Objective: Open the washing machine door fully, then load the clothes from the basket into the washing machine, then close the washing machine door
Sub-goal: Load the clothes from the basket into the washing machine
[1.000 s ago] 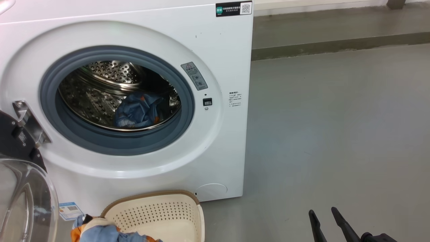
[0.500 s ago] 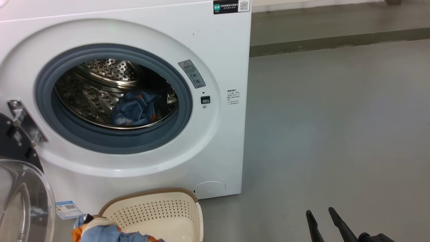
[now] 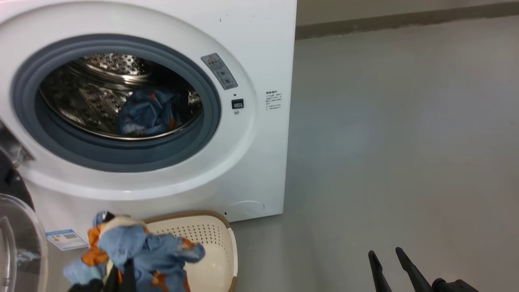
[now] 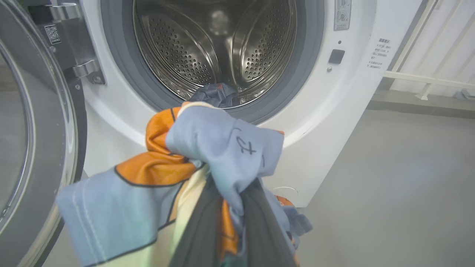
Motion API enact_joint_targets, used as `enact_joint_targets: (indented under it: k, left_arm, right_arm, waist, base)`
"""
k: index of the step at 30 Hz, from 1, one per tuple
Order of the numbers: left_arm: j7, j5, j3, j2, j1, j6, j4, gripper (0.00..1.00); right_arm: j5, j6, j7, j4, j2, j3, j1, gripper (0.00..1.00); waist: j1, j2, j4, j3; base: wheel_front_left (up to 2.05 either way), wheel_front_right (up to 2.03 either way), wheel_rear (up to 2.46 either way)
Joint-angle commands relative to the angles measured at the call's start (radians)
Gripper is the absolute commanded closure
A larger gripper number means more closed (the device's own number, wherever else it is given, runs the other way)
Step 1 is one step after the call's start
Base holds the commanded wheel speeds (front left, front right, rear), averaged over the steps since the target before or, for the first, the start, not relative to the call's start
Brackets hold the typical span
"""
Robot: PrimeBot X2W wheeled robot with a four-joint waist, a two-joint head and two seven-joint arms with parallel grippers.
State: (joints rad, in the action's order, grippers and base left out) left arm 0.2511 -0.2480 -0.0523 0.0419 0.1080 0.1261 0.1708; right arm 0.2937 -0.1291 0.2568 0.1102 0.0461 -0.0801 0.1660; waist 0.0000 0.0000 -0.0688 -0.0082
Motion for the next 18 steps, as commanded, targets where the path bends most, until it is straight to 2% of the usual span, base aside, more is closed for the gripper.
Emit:
enact_joint_targets:
  k: [1, 4, 10, 18]
  left_arm:
    - [0.011, 0.011, 0.038, 0.008, -0.076, -0.003, -0.017, 1.0]
    - [0.011, 0.025, 0.053, 0.012, -0.159, -0.005, -0.011, 1.0]
    - [0.011, 0.044, 0.095, 0.054, -0.412, 0.0, 0.086, 1.0]
    - [0.011, 0.069, 0.137, 0.148, -0.716, 0.005, 0.267, 1.0]
  right_arm:
    - [0.007, -0.002, 0.005, -0.027, 0.005, -0.024, -0.042, 0.0]
    - [0.02, -0.002, 0.005, -0.034, 0.004, -0.023, -0.059, 0.0]
    - [0.049, -0.002, 0.005, -0.042, 0.004, -0.044, -0.128, 0.0]
    - [0.066, -0.002, 0.005, -0.043, 0.004, -0.073, -0.203, 0.0]
  waist:
    - [0.0, 0.0, -0.02, 0.032]
    - [0.0, 0.0, -0.032, 0.077]
    - [0.0, 0.0, -0.081, 0.202]
    - [0.0, 0.0, -0.159, 0.327]
  base:
    - [0.0, 0.0, 0.0]
    - [0.0, 0.0, 0.0]
    - [0.0, 0.0, 0.0]
    - [0.0, 0.0, 0.0]
